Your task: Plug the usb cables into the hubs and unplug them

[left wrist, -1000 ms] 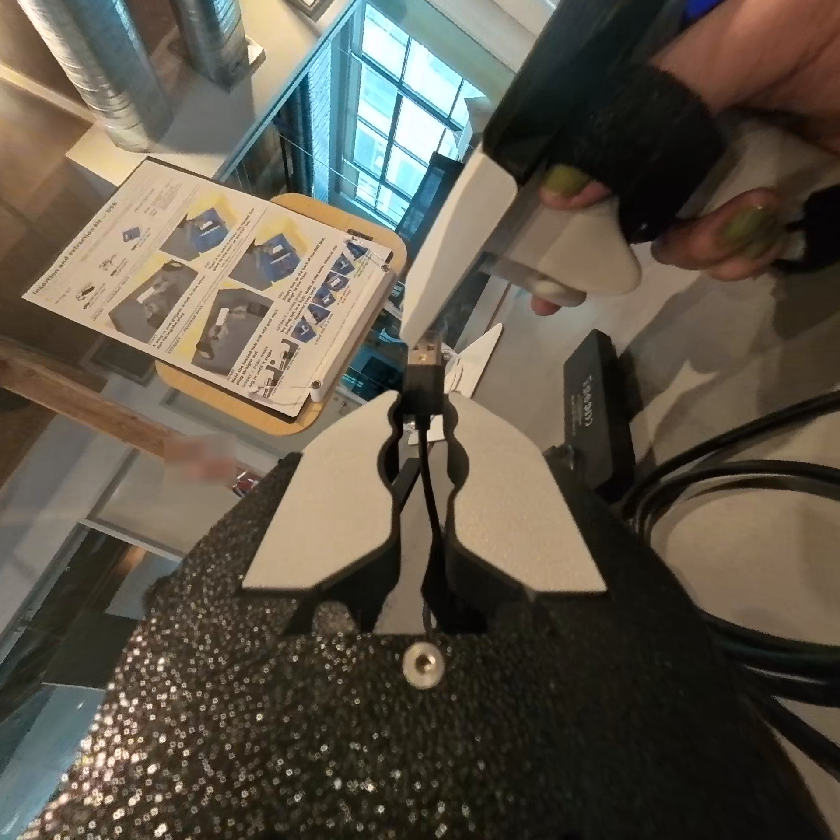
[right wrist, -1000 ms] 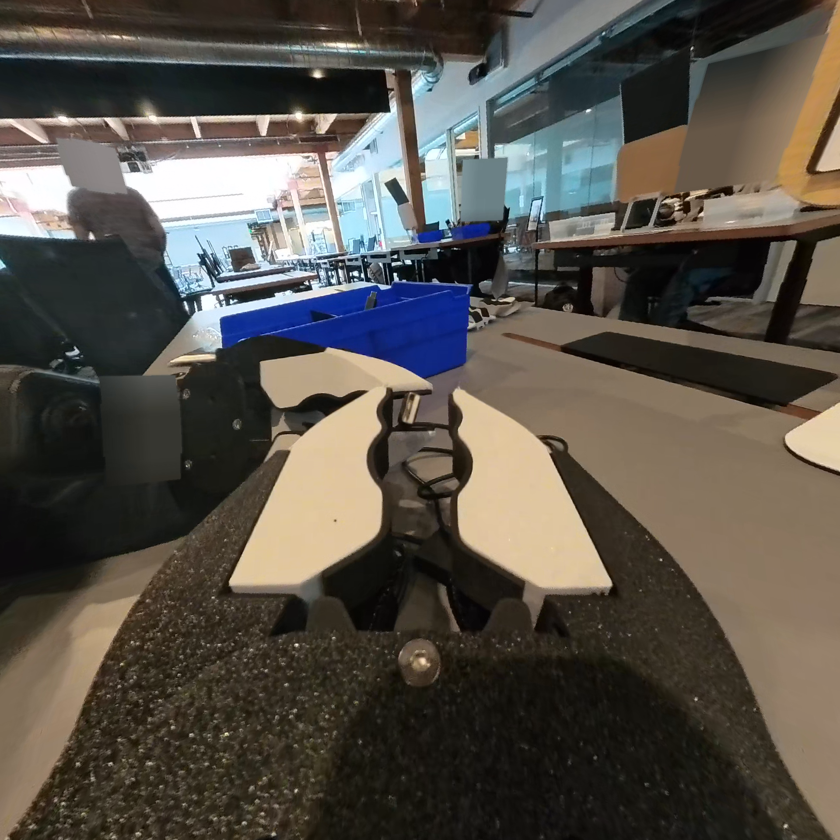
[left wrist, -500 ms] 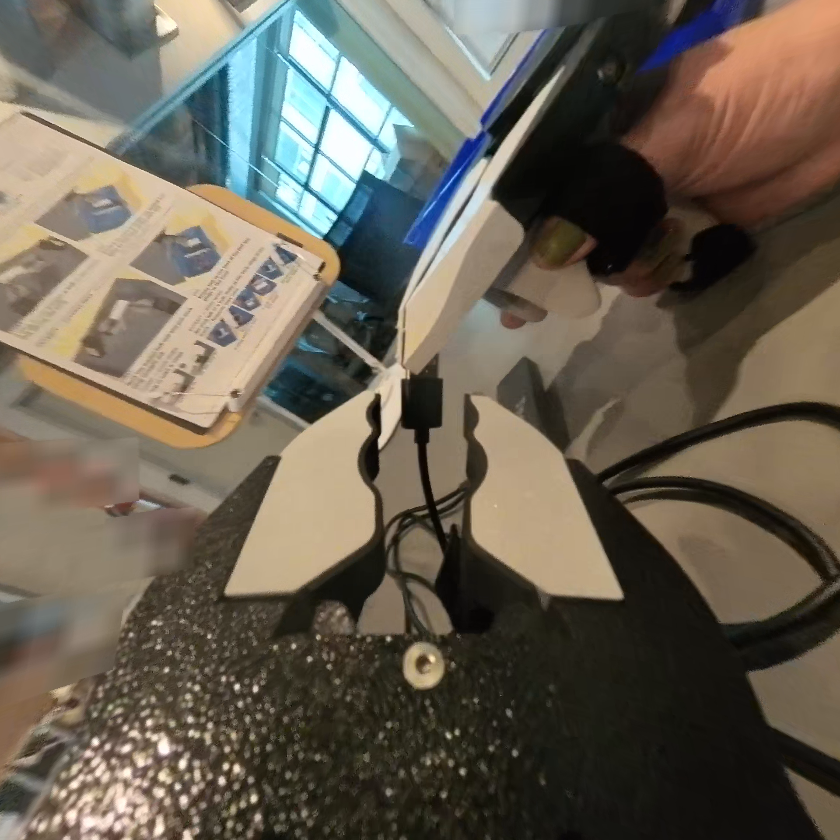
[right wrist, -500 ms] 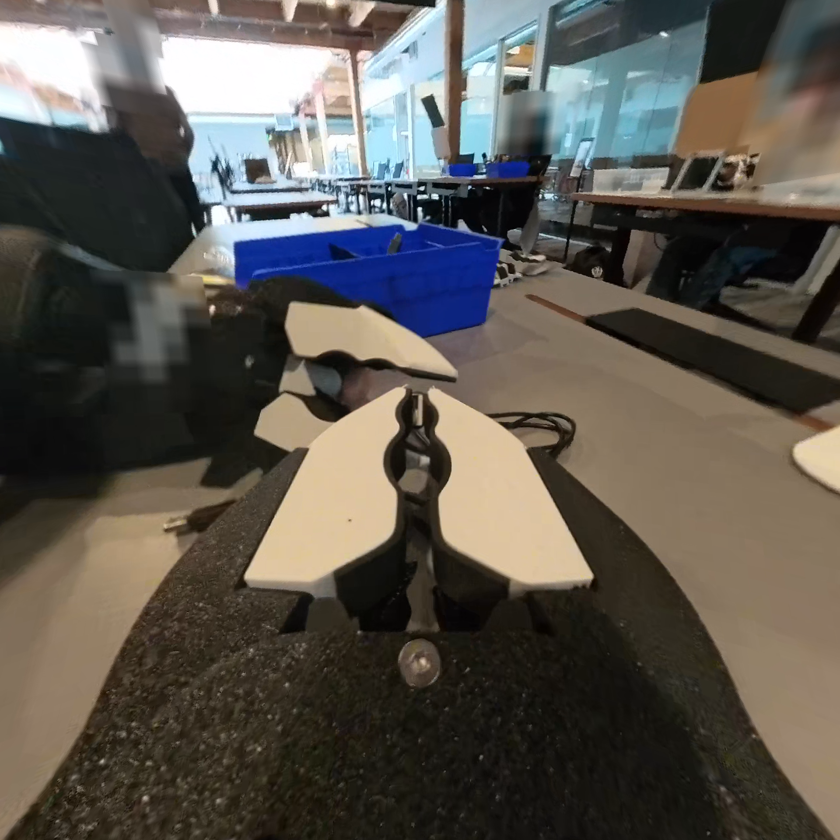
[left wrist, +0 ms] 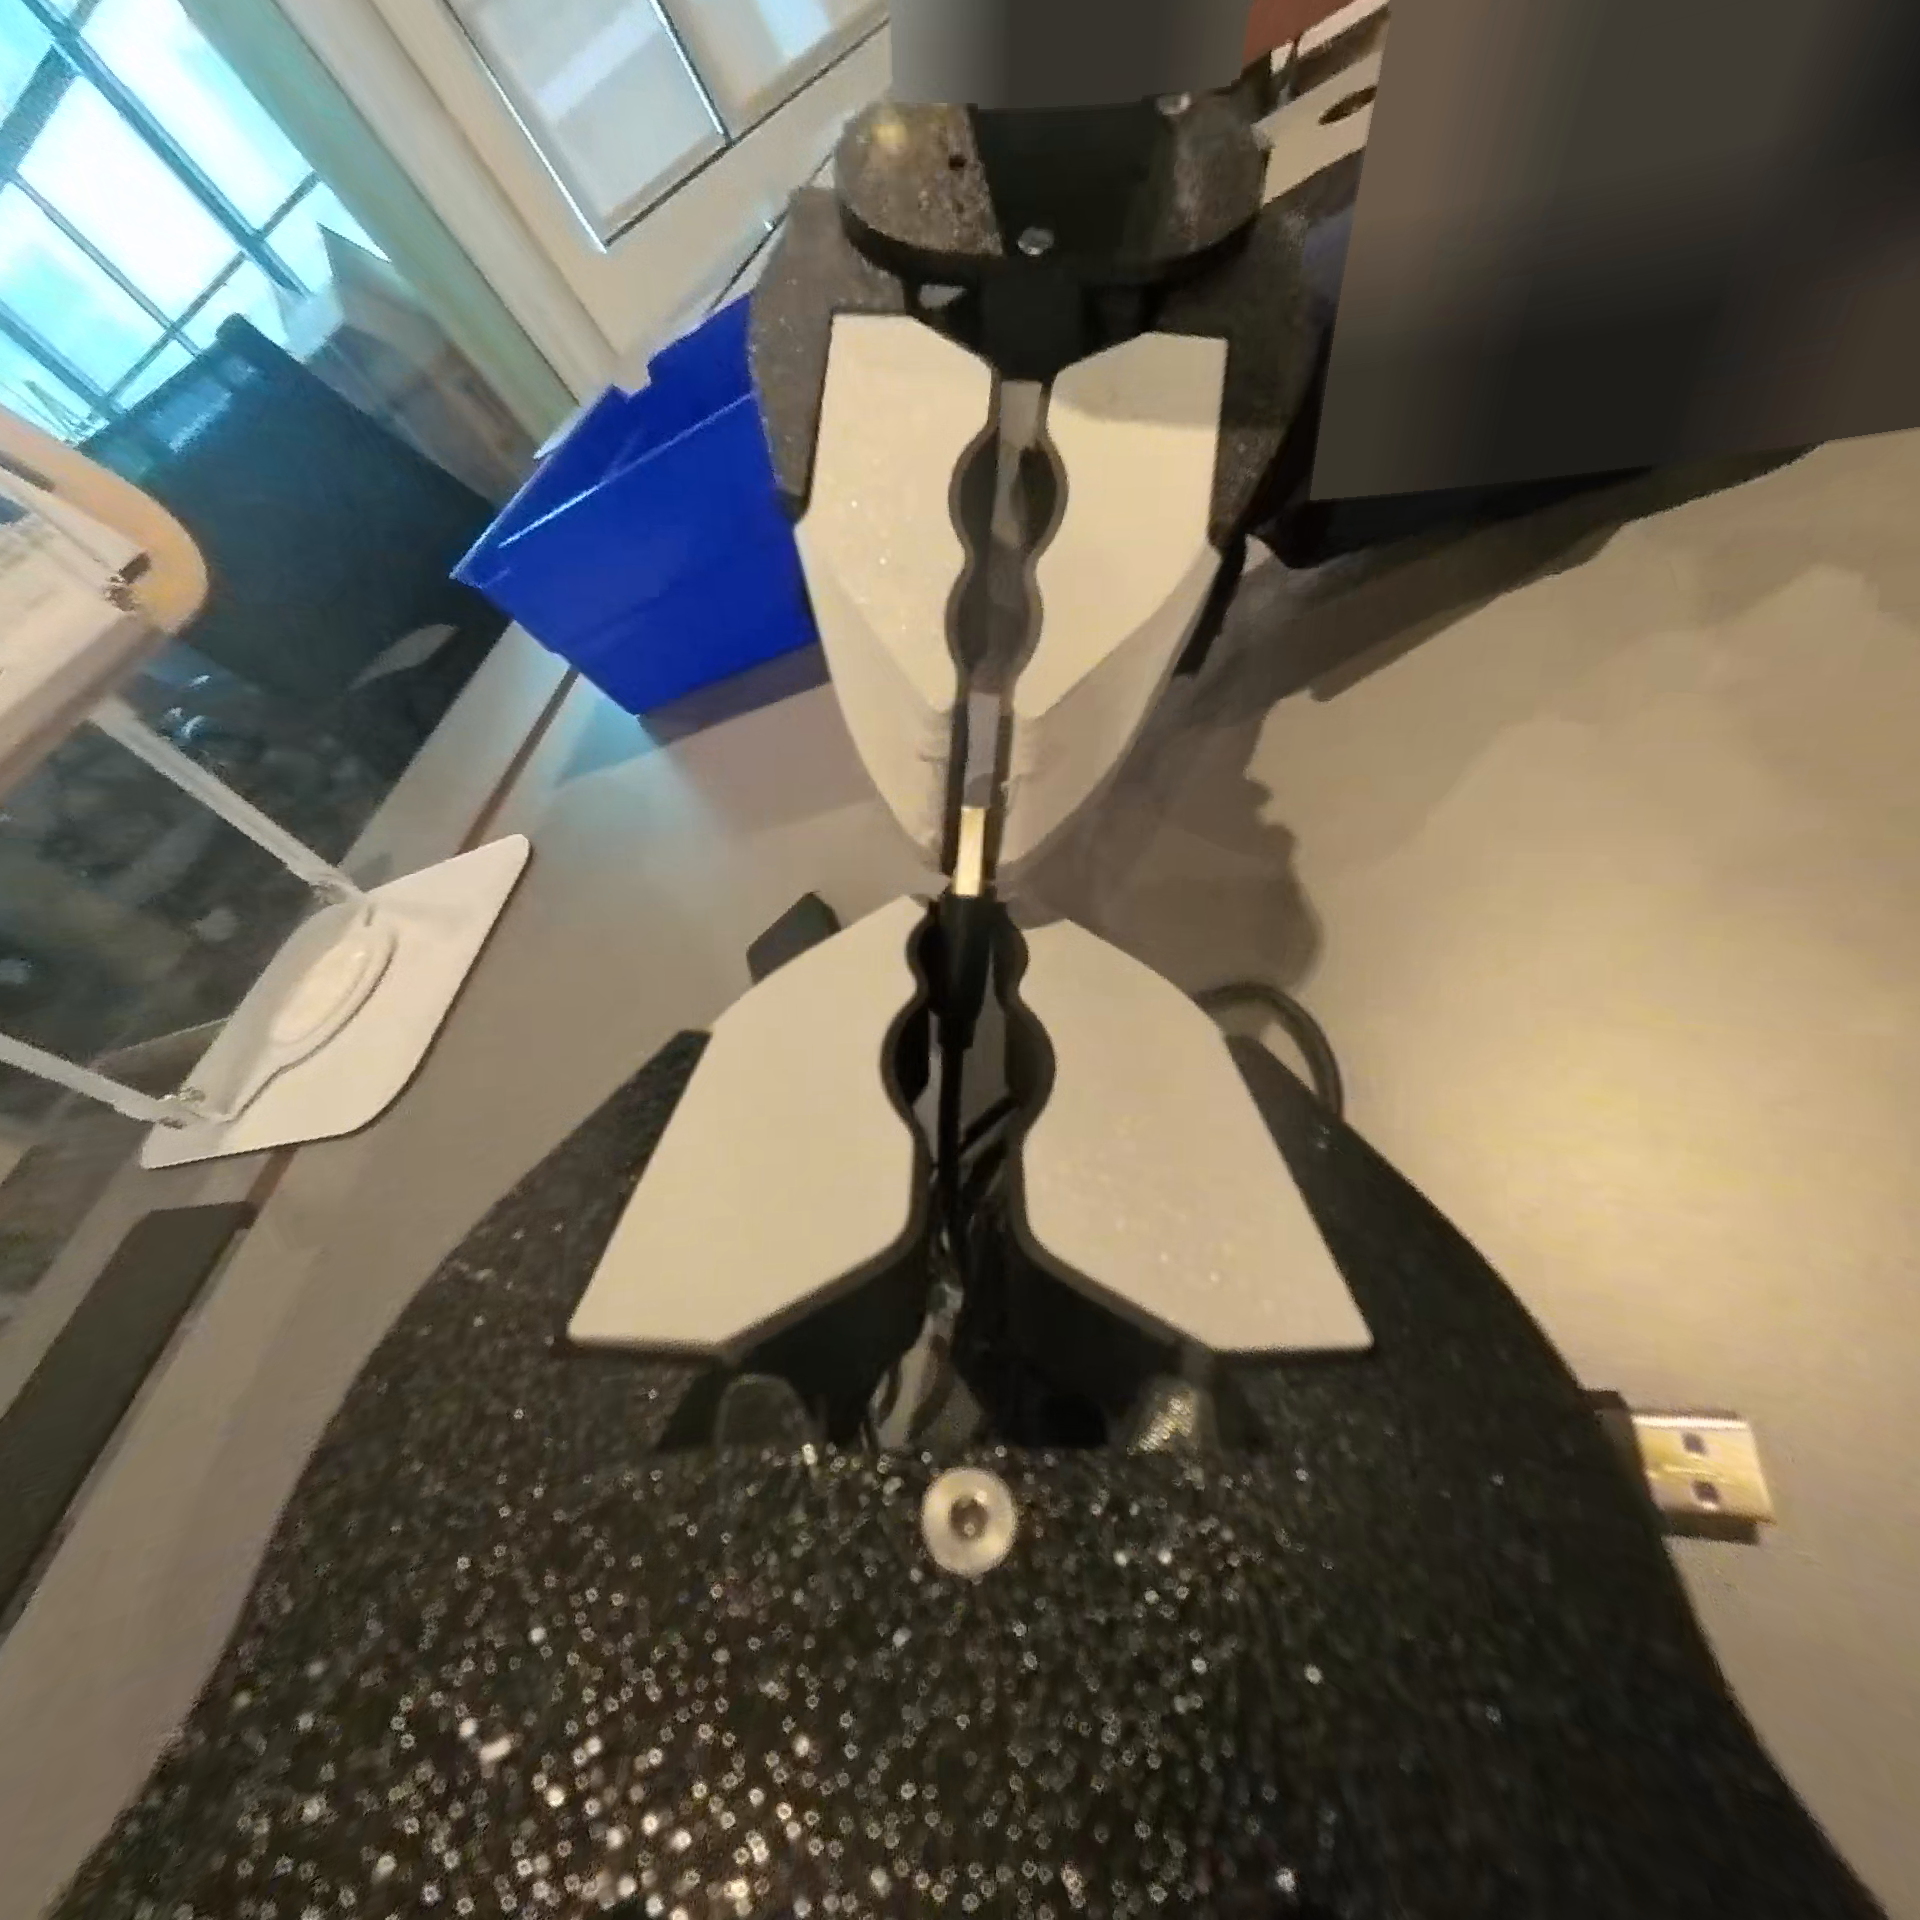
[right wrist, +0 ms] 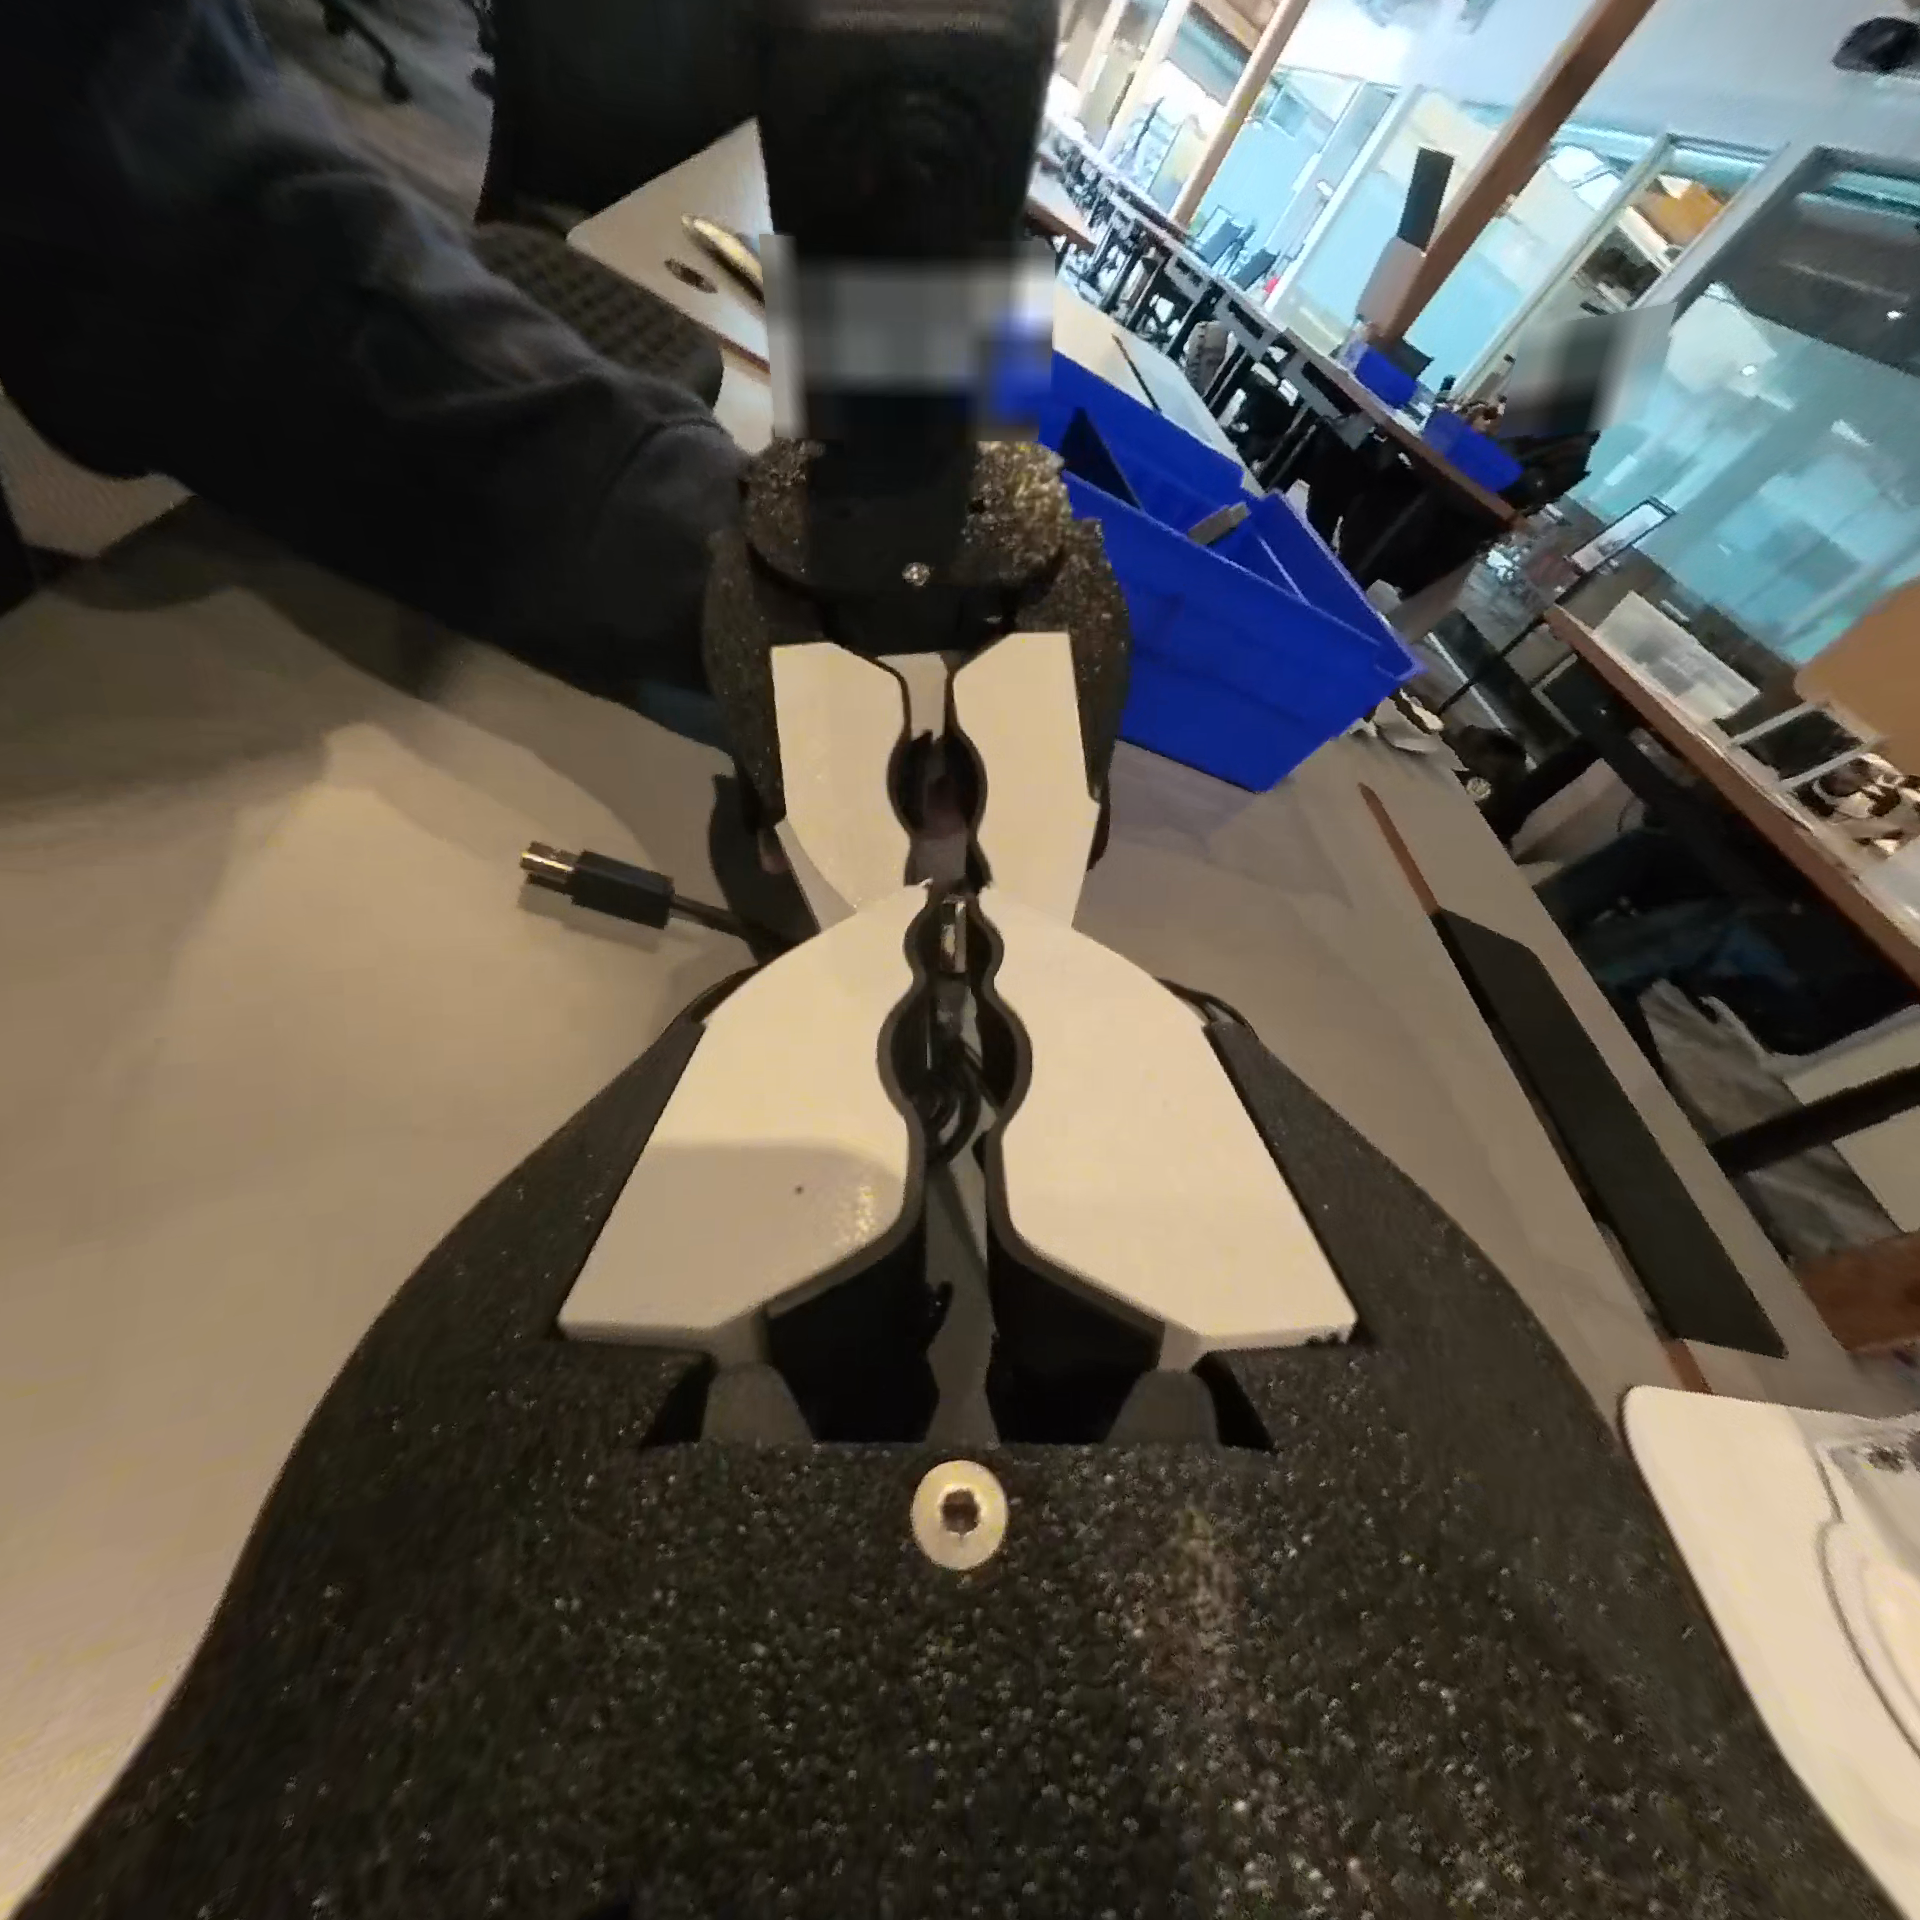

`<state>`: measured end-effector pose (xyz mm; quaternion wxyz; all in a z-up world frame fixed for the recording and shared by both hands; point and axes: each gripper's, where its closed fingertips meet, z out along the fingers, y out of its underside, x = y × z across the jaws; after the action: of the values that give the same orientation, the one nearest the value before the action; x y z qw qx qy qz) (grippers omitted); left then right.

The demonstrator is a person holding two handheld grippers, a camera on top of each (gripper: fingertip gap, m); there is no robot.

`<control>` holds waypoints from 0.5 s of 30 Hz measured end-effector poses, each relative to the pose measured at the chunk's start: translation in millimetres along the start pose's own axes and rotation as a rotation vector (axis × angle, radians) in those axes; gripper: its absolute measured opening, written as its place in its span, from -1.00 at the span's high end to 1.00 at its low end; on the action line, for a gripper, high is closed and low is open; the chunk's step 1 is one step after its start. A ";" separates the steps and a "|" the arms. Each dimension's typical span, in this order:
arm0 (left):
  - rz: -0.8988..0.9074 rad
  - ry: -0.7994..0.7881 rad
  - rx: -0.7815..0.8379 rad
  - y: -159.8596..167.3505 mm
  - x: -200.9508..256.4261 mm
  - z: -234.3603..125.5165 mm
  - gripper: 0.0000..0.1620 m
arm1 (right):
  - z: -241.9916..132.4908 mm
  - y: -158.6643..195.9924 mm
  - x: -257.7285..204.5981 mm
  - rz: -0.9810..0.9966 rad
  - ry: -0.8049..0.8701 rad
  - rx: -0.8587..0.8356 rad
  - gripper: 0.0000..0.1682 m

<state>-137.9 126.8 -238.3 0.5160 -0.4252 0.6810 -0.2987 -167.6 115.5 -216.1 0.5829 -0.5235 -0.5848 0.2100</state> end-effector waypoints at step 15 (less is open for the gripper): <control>0.124 -0.040 -0.102 12.3 -0.3 2.3 0.88 | 2.4 8.0 -4.7 -0.104 0.008 -0.118 0.95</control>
<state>-139.0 132.7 -249.3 0.5246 -0.4139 0.7100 -0.2223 -167.9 115.3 -225.7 0.5634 -0.5268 -0.6202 0.1427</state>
